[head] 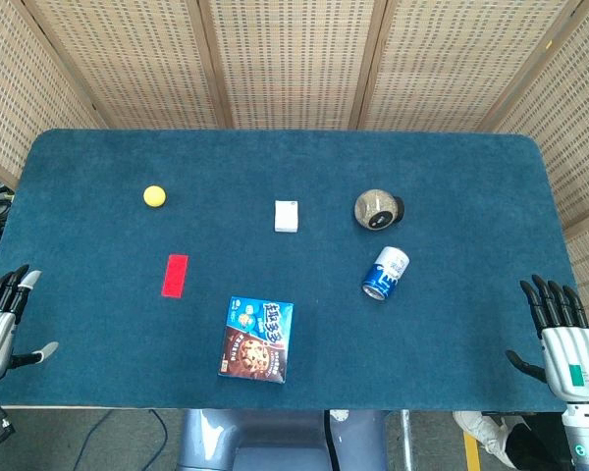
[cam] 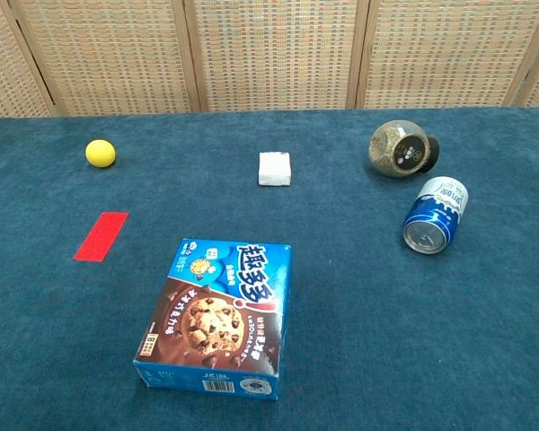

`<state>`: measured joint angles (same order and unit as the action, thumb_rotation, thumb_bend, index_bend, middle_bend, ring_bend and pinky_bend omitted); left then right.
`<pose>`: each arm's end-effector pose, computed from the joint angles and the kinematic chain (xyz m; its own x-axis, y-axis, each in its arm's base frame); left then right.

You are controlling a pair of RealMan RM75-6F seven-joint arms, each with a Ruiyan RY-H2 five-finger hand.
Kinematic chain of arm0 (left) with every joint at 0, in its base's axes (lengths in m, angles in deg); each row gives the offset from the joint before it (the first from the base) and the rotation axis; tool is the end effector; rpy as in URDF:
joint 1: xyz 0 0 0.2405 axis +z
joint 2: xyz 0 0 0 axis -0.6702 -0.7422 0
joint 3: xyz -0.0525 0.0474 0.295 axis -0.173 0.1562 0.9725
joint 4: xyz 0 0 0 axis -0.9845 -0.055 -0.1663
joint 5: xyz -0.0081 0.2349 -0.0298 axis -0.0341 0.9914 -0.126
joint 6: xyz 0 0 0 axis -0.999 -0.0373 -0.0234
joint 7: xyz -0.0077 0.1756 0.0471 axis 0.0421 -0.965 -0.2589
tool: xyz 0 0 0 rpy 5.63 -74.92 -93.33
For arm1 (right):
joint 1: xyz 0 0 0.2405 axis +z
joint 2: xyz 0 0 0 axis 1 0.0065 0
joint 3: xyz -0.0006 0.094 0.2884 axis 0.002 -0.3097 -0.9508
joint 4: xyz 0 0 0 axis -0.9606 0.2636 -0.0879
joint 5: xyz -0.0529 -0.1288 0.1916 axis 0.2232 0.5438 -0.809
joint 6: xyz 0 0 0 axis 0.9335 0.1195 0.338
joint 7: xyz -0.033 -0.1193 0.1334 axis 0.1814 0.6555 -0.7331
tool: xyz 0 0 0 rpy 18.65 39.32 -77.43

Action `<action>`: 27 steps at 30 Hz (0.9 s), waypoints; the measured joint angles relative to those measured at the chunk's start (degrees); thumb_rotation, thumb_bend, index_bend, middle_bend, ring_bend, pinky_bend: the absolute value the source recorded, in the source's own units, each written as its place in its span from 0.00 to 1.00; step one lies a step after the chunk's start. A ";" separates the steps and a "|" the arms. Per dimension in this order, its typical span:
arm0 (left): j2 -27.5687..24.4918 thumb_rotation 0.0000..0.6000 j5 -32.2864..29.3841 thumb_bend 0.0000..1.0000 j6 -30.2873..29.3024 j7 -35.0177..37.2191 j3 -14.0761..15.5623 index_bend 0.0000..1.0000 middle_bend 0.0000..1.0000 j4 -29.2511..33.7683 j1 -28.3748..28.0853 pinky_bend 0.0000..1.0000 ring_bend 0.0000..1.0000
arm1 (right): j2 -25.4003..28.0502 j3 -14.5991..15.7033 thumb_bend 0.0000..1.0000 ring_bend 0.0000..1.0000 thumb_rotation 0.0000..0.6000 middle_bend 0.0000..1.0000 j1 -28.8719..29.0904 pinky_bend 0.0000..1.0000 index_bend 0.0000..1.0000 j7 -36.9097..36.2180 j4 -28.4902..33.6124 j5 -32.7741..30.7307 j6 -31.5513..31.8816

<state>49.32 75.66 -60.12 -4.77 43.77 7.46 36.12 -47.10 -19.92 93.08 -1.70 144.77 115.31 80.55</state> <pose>-0.3610 0.2260 0.1491 0.4415 0.0643 0.8949 0.8968 0.0007 -0.4425 -0.3562 -0.2179 0.1580 0.4947 0.0639 0.8667 -0.8672 -0.0293 0.4971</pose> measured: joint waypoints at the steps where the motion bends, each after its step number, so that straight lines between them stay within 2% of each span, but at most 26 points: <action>1: 0.04 1.00 0.02 0.00 0.07 0.01 0.05 0.00 0.00 -0.05 -0.01 0.00 0.00 | 0.07 0.11 0.00 0.00 1.00 0.00 0.02 0.00 0.00 -0.01 0.03 0.01 -0.21; 11: 0.80 1.00 -1.60 0.00 3.21 -0.29 -0.37 0.00 0.00 -0.72 -1.42 0.00 0.00 | 0.34 0.19 0.00 0.00 1.00 0.00 0.24 0.00 0.00 -0.40 0.19 -0.17 -0.99; 14: 1.61 1.00 -3.72 0.00 7.27 -0.93 -1.78 0.00 0.00 -0.97 -4.05 0.00 0.00 | 0.37 -0.01 0.00 0.00 1.00 0.00 0.48 0.00 0.00 -0.71 0.13 -0.66 -1.63; 20: 4.91 1.00 -12.44 0.01 20.59 -5.06 -6.79 0.14 0.00 -3.12 -14.15 0.00 0.00 | 0.22 -0.50 0.00 0.00 1.00 0.00 1.01 0.00 0.00 -0.78 -0.31 -2.30 -3.05; 24: 10.43 1.00 -19.69 0.16 28.77 -7.47 -10.25 0.25 0.00 -9.11 -21.87 0.00 0.00 | 0.13 -0.80 0.00 0.00 1.00 0.00 1.17 0.00 0.00 -1.12 -0.86 -3.44 -3.83; 27: 14.49 1.00 -23.36 0.20 32.45 -9.14 -11.26 0.30 0.00 -14.51 -25.50 0.00 0.00 | 0.06 -0.98 0.00 0.00 1.00 0.00 1.32 0.00 0.00 -1.45 -1.38 -4.34 -4.57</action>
<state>63.81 52.30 -27.68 -13.92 32.51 -7.04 10.62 -47.04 -20.90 94.41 -3.14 143.39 110.97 75.99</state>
